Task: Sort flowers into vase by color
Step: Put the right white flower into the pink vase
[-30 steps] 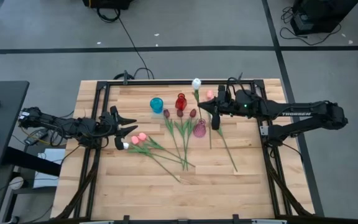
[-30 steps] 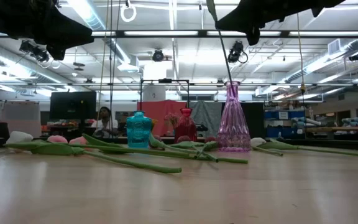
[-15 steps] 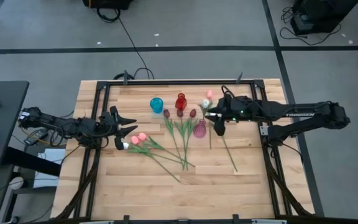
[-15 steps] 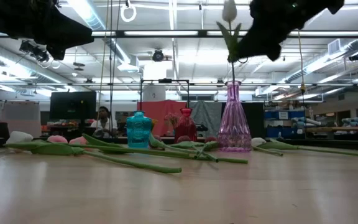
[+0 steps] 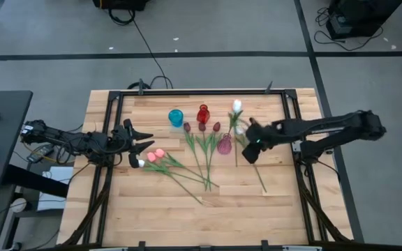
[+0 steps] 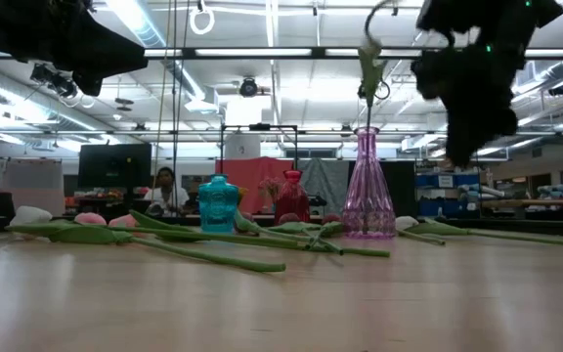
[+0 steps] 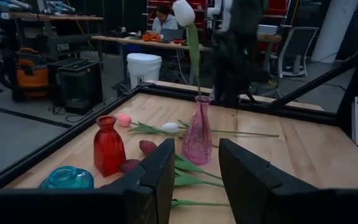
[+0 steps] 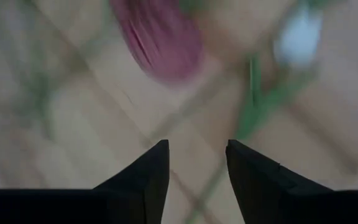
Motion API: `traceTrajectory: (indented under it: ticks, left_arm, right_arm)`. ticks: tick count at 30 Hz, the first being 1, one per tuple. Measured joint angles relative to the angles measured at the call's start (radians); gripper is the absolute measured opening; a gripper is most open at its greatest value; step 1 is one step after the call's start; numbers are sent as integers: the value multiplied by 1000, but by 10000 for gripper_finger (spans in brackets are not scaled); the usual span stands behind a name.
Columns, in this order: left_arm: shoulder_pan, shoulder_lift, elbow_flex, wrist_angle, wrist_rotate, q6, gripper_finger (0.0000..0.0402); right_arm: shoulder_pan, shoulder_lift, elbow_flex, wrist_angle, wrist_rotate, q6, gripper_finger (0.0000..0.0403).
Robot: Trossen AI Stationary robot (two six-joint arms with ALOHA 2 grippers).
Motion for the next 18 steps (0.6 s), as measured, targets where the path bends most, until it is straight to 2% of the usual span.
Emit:
traceTrajectory:
  ticks: [4, 8, 18]
  left_arm:
    - [0, 0, 0, 0, -37, 0, 131]
    - [0, 0, 0, 0, -45, 0, 131]
    - [0, 0, 0, -1, -45, 0, 131]
  right_arm:
    - [38, 130, 0, -80, -7, 89, 158]
    - [53, 225, 0, -37, -9, 100, 150]
    - [38, 334, 0, 16, 52, 89, 116]
